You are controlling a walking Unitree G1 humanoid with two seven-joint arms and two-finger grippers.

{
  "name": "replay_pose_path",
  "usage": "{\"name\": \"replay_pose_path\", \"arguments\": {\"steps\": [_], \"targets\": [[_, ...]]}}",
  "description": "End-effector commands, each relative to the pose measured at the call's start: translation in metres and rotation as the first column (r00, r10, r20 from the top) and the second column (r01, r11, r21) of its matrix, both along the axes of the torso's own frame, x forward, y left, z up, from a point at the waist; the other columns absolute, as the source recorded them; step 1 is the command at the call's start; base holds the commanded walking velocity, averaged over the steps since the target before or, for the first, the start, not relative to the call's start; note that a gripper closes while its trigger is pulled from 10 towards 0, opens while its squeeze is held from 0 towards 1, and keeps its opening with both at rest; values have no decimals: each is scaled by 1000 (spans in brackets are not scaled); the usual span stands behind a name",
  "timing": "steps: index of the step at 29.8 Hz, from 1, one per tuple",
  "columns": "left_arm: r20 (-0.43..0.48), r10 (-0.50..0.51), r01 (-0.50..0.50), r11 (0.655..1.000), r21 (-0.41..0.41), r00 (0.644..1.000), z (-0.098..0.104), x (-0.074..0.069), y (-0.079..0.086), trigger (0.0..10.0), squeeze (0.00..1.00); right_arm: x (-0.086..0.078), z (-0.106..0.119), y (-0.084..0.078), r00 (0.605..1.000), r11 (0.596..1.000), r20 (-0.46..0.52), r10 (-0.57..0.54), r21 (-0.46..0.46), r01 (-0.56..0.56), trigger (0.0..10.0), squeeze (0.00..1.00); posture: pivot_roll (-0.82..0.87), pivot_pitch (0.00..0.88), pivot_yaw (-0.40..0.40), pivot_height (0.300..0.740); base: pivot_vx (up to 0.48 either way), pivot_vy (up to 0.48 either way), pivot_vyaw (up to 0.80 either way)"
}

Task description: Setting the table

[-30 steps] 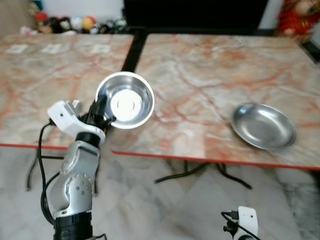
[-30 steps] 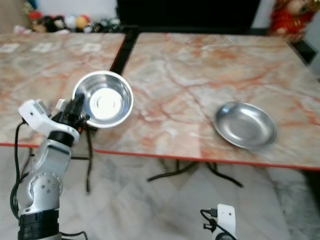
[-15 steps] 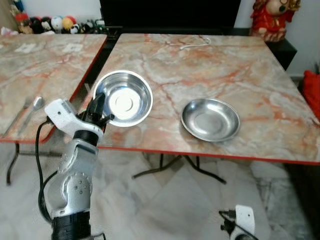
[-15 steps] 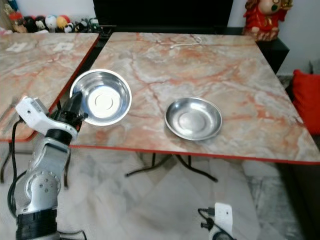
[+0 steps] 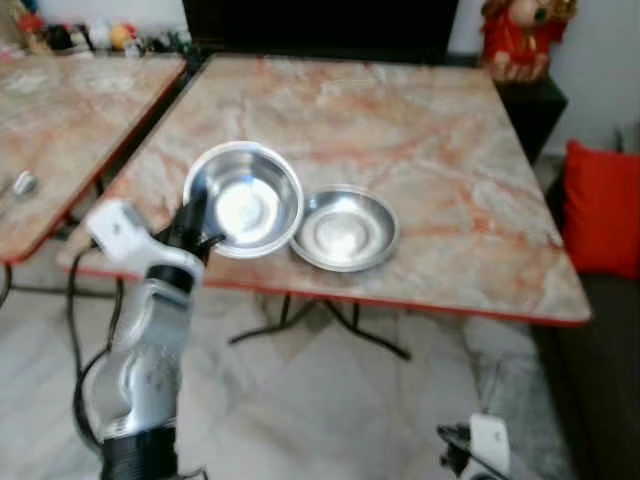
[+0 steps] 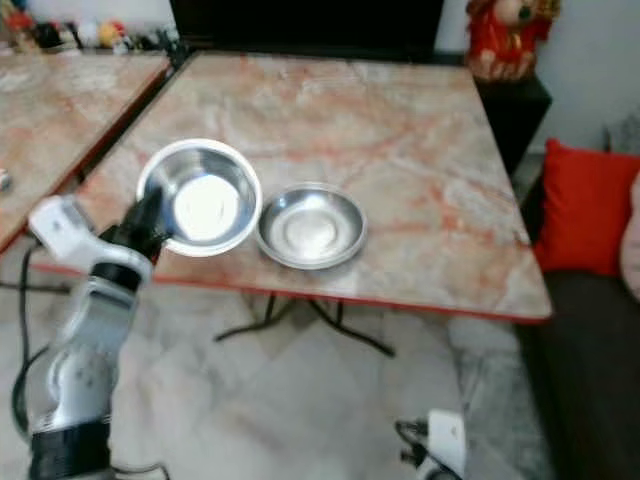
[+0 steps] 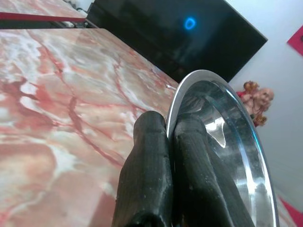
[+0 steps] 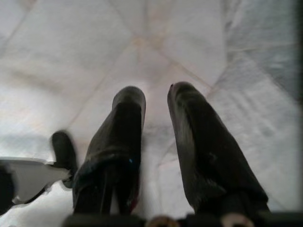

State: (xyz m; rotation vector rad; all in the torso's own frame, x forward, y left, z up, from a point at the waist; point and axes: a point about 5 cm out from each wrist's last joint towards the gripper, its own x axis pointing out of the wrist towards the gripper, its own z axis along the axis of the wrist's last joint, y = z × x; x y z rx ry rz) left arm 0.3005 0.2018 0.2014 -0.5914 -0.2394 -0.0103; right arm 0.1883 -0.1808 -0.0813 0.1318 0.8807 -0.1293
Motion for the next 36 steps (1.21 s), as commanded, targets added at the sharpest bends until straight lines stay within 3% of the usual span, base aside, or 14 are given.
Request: {"name": "replay_pose_path", "arguments": {"steps": [1, 13, 29, 36], "targets": [[25, -34, 33, 999, 14, 999, 8, 0, -7, 10000, 0, -5, -2, -7, 1000, 1000, -22, -15, -9, 15, 10000, 0, 30, 104, 24, 740, 0, 0, 0], [18, -35, 35, 999, -8, 999, 5, -2, 0, 10000, 0, -6, -3, -5, 1000, 1000, -27, -13, -6, 13, 10000, 0, 31, 107, 25, 740, 0, 0, 0], [16, -62, 62, 998, 14, 998, 4, -1, -3, 10000, 0, -6, -2, -6, 1000, 1000, -29, -4, -7, 4, 10000, 0, 31, 85, 22, 740, 280, 0, 0], [22, -139, 138, 989, 47, 990, 6, -3, -15, 10000, 0, -5, -2, -5, 1000, 1000, -30, 4, -9, -4, 10000, 0, 33, 76, 20, 740, 243, 0, 0]]}}
